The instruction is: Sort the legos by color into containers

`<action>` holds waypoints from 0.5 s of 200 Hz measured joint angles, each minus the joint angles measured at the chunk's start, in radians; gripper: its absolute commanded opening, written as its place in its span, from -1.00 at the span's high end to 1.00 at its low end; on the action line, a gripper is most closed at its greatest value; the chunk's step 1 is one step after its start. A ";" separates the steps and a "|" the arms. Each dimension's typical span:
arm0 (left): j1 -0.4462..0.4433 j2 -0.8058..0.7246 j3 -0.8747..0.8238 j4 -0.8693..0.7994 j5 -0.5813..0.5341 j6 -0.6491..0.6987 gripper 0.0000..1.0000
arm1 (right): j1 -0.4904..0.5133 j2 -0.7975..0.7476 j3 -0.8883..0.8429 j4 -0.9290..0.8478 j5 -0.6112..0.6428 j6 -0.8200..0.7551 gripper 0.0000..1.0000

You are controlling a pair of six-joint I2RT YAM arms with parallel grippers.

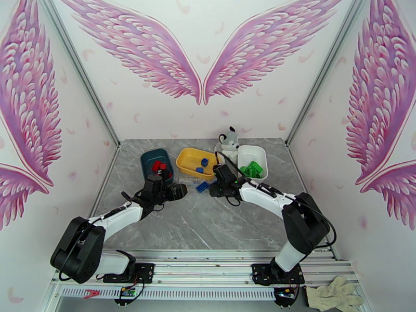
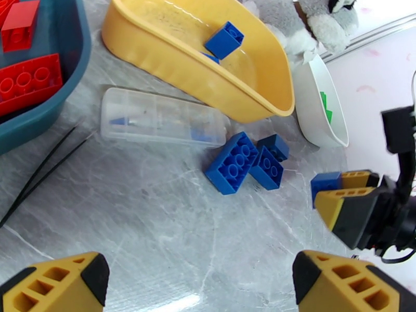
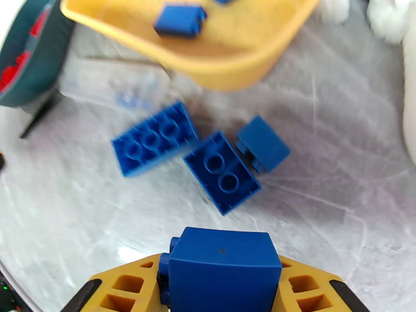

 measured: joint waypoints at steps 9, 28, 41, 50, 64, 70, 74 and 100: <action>-0.004 0.000 0.004 -0.002 -0.003 0.004 -0.97 | 0.000 0.003 0.033 -0.009 0.004 0.003 0.23; -0.010 0.000 0.006 -0.004 -0.017 0.011 -0.97 | -0.003 0.025 0.134 -0.039 0.021 0.010 0.21; -0.010 -0.003 0.006 -0.006 -0.029 0.016 -0.97 | -0.008 0.061 0.222 -0.051 0.027 0.014 0.19; -0.010 -0.011 0.006 -0.012 -0.040 0.018 -0.97 | -0.013 0.100 0.292 -0.061 0.030 0.015 0.17; -0.010 -0.035 0.006 -0.024 -0.063 0.019 -0.98 | -0.025 0.167 0.402 -0.080 0.037 0.015 0.11; -0.010 -0.048 0.006 -0.029 -0.074 0.019 -0.98 | -0.030 0.195 0.441 -0.085 0.040 0.015 0.08; -0.009 -0.056 0.006 -0.031 -0.078 0.019 -0.97 | -0.034 0.216 0.474 -0.095 0.043 0.015 0.05; -0.001 -0.108 0.005 -0.042 -0.105 0.019 -0.98 | -0.049 0.338 0.639 -0.153 0.053 0.014 -0.13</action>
